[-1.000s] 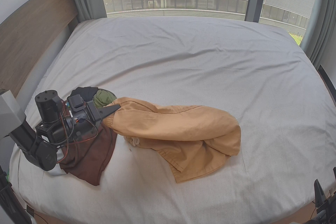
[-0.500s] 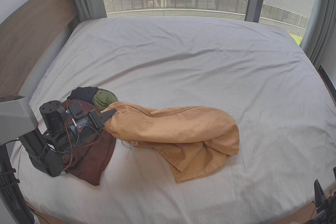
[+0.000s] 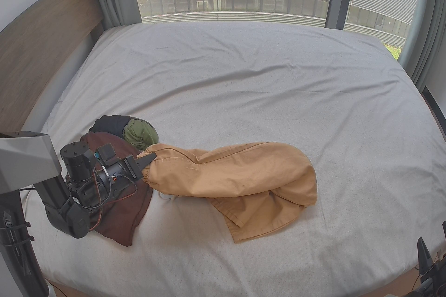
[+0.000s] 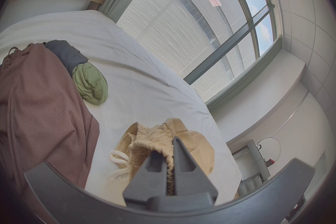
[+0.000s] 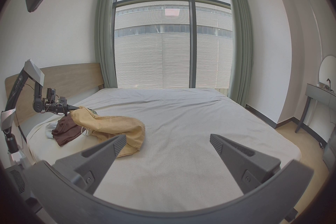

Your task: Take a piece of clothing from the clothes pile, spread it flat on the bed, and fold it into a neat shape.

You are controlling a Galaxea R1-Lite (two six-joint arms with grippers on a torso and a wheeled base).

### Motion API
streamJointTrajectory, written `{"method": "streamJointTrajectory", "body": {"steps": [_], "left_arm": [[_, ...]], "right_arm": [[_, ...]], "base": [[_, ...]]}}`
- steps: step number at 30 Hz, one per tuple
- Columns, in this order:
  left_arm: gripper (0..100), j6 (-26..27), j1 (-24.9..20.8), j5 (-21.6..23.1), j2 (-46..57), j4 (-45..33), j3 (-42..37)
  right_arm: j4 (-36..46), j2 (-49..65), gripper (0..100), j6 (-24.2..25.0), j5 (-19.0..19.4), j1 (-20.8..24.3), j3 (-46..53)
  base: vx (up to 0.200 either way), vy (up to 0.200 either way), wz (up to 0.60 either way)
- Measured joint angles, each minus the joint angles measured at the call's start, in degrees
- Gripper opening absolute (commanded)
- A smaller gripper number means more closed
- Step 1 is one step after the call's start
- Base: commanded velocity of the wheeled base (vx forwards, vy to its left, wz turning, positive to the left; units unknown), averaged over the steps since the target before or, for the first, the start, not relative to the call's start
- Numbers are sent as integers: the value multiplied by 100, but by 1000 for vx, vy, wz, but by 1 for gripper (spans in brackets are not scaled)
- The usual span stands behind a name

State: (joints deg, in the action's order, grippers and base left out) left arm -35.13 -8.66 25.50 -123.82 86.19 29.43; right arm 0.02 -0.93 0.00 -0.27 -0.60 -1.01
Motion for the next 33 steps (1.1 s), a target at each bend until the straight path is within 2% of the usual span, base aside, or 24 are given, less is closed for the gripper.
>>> {"method": "streamJointTrajectory", "body": {"steps": [9, 16, 24, 29, 33], "left_arm": [[0, 21, -35, -66, -165, 211, 4], [0, -1, -60, -62, -157, 217, 4], [0, -30, -116, -57, -96, 219, -7], [0, -69, -138, -57, -55, 219, -7], [0, -89, -143, -52, -22, 219, -5]], "right_arm": [[-315, 0, 100, 205, -208, -6, -9], [-873, -339, 100, 379, -90, 22, -852], [-1102, -1958, 100, 1495, 300, 668, -1913], [-1245, -3231, 100, 1858, 552, 1087, -2686], [-1329, -4194, 100, 1952, 759, 1293, -3382]], "base": [[0, 0, 0], [0, 0, 0], [0, 0, 0], [0, 0, 0], [0, 0, 0]]}}
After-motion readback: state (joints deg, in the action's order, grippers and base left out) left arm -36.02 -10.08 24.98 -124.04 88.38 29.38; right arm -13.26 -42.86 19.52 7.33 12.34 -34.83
